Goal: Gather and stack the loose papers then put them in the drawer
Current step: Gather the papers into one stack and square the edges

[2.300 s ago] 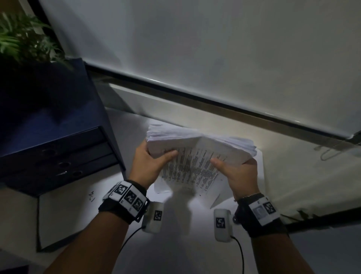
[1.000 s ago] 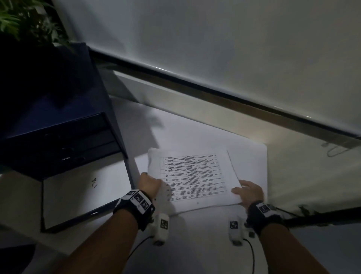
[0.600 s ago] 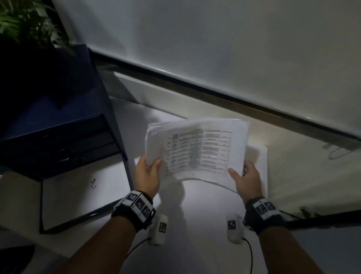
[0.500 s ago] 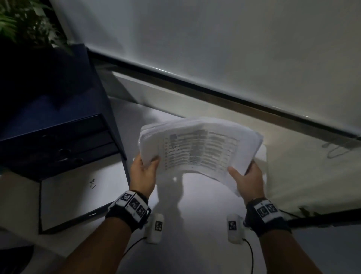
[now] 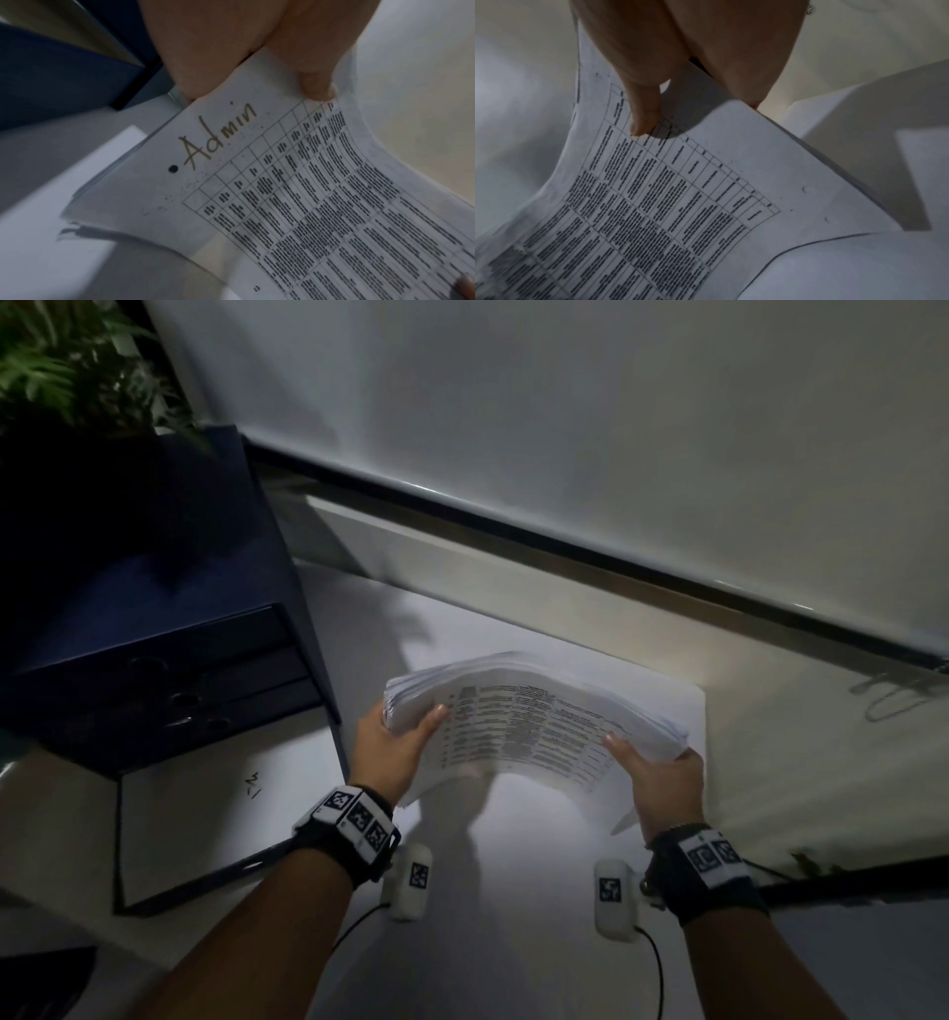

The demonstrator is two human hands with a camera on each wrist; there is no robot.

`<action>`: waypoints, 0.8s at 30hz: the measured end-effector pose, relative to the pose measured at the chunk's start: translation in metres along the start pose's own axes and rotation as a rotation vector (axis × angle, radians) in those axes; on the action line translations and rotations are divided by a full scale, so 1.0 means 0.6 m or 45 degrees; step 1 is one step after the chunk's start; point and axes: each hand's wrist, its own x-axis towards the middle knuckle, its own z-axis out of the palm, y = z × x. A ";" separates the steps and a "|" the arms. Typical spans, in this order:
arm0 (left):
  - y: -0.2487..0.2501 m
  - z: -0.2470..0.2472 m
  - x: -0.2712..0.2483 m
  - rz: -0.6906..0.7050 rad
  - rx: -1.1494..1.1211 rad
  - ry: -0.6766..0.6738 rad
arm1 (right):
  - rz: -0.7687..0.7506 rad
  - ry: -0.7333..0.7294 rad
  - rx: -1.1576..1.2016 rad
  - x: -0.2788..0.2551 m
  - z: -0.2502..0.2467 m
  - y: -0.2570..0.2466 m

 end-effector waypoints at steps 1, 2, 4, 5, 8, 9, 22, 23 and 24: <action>0.000 0.002 0.004 -0.001 0.041 0.019 | 0.009 -0.005 0.005 0.000 0.000 -0.001; 0.001 0.004 0.007 0.008 0.078 0.031 | 0.009 -0.002 0.008 -0.001 0.000 -0.004; 0.014 0.006 0.013 0.051 0.142 0.059 | -0.016 0.025 0.001 -0.002 -0.001 -0.012; 0.025 0.005 0.021 0.105 0.203 0.068 | -0.047 0.043 -0.009 -0.001 -0.005 -0.020; 0.077 -0.006 0.052 0.325 0.464 -0.032 | -0.168 0.048 -0.118 0.009 -0.026 -0.042; 0.099 -0.008 0.060 0.389 0.546 -0.098 | -0.197 0.043 -0.201 0.011 -0.033 -0.047; 0.267 0.031 0.065 0.521 1.023 -0.915 | -0.186 -0.716 -0.510 -0.023 0.073 -0.117; 0.276 0.030 0.070 0.521 1.033 -0.923 | -0.156 -0.736 -0.466 -0.029 0.076 -0.125; 0.283 0.028 0.076 0.523 1.030 -0.913 | -0.152 -0.747 -0.436 -0.033 0.078 -0.130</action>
